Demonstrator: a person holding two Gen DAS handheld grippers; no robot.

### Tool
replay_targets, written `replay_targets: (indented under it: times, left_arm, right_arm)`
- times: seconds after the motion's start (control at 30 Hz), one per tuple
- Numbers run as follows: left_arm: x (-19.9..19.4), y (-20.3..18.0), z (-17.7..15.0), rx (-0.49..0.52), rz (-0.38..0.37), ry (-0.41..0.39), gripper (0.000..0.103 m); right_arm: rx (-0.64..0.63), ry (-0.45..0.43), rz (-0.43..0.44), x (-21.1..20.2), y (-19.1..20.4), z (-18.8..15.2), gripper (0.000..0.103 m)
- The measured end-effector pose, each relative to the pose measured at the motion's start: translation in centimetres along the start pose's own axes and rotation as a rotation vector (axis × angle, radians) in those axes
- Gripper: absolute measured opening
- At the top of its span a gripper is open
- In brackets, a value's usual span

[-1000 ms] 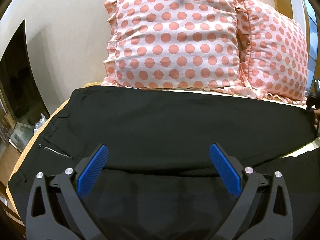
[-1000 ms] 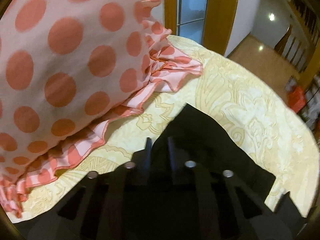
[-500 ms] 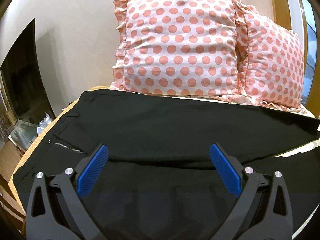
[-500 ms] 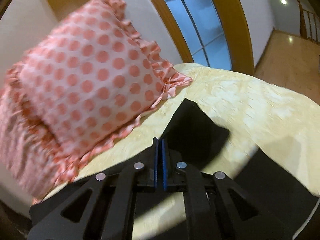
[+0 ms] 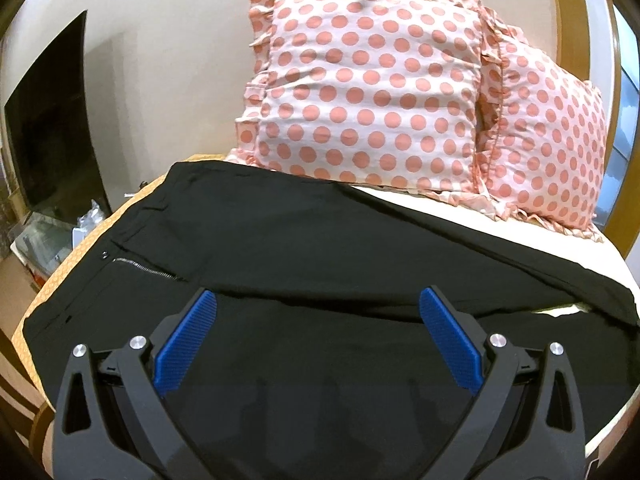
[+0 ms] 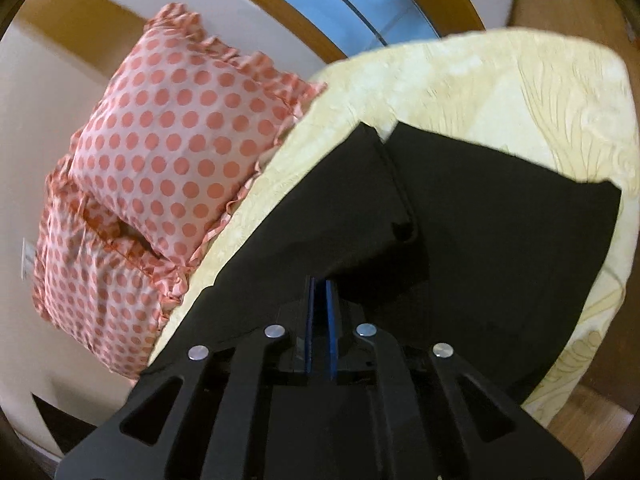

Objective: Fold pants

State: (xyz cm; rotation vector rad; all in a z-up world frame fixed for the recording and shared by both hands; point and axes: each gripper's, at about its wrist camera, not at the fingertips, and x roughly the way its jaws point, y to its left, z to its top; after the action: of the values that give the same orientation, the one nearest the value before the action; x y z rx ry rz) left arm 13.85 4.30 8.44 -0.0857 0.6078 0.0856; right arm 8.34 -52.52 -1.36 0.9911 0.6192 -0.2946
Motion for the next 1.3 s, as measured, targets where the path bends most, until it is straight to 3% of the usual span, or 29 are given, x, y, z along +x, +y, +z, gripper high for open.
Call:
replay_targets:
  times: [0.13, 0.17, 0.2, 0.37, 0.47, 0.53, 0.6, 0.63, 0.73, 0.83, 1.03, 1.3]
  left_arm:
    - [-0.3, 0.4, 0.3, -0.003, 0.02, -0.004, 0.101]
    - [-0.4, 0.4, 0.3, 0.001, 0.032, -0.008, 0.101]
    - [-0.4, 0.4, 0.3, 0.003, 0.044, -0.008, 0.101]
    - [0.0, 0.7, 0.3, -0.014, 0.05, 0.014, 0.101]
    - [0.2, 0.6, 0.2, -0.006, 0.061, 0.017, 0.101]
    - [0.2, 0.5, 0.2, 0.003, 0.075, 0.009, 0.101]
    - [0.0, 0.5, 0.1, 0.02, 0.095, -0.018, 0.101]
    - [-0.2, 0.4, 0.0, 0.043, 0.107, -0.054, 0.101]
    - [-1.4, 0.0, -0.6, 0.117, 0.11, -0.167, 0.101]
    - [-1.8, -0.2, -0.3, 0.153, 0.101, -0.182, 0.101]
    - [-0.2, 2.3, 1.4, 0.105, 0.005, -0.087, 0.101]
    - [7.7, 6.9, 6.6, -0.066, -0.06, 0.169, 0.101]
  right_arm:
    - [0.054, 0.042, 0.017, 0.6, -0.8, 0.2, 0.018]
    - [0.079, 0.056, 0.025, 0.7, -1.1, 0.1, 0.027]
    - [0.094, 0.062, 0.022, 0.8, -1.4, 0.0, 0.045]
    - [0.136, 0.024, 0.052, 0.1, -1.8, -0.1, 0.048]
    - [0.15, 0.007, 0.053, 0.5, -1.7, 0.2, 0.047]
    - [0.142, -0.005, 0.039, 1.1, -1.3, 0.4, 0.04]
    - [0.137, -0.011, 0.029, 1.8, -1.3, 0.5, 0.008]
    - [0.13, -0.014, 0.03, 2.1, -1.5, 0.7, 0.005]
    - [0.059, -0.073, 0.055, 1.5, -1.2, 1.2, 0.003]
    - [0.007, -0.138, 0.099, -0.7, -0.8, 1.5, 0.003]
    - [0.03, -0.215, 0.079, -5.2, -3.2, 0.8, 0.003]
    - [0.037, -0.192, 0.066, -4.7, -4.8, 0.6, 0.003]
